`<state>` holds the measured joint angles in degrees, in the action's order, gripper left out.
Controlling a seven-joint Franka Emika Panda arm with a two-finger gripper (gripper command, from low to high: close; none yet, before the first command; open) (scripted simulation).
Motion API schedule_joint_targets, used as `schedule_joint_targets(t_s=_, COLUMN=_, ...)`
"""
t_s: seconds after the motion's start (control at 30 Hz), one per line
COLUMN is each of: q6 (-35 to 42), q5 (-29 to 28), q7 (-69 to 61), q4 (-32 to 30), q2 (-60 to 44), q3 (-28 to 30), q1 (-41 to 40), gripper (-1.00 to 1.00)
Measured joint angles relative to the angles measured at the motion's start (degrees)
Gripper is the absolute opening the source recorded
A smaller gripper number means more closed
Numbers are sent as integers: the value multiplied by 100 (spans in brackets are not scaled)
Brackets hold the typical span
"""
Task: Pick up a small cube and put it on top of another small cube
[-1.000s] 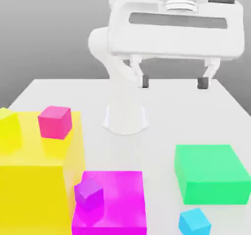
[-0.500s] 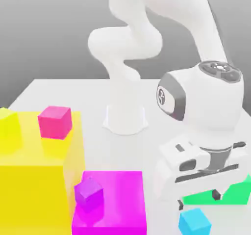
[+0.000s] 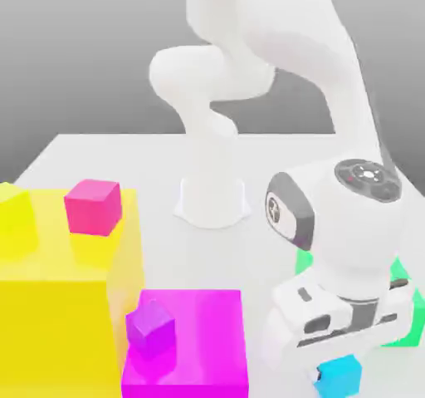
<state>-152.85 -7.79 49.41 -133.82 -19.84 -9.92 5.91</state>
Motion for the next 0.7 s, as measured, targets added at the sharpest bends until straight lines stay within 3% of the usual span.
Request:
schedule_joint_targets(t_s=0.27, q6=1497, q5=467, q7=159, q4=455, q2=1387, q3=960, q1=-1195, gripper=-100)
schedule_joint_targets(t_s=0.57, q6=3434, q5=586, q7=2033, q4=586, q2=3055, q3=2082, q1=-2571, gripper=-100)
schedule_joint_targets(t_s=0.7, q6=3126, q5=539, q7=2656, q4=156, q2=3086, q3=2217, q1=-2844, gripper=-100)
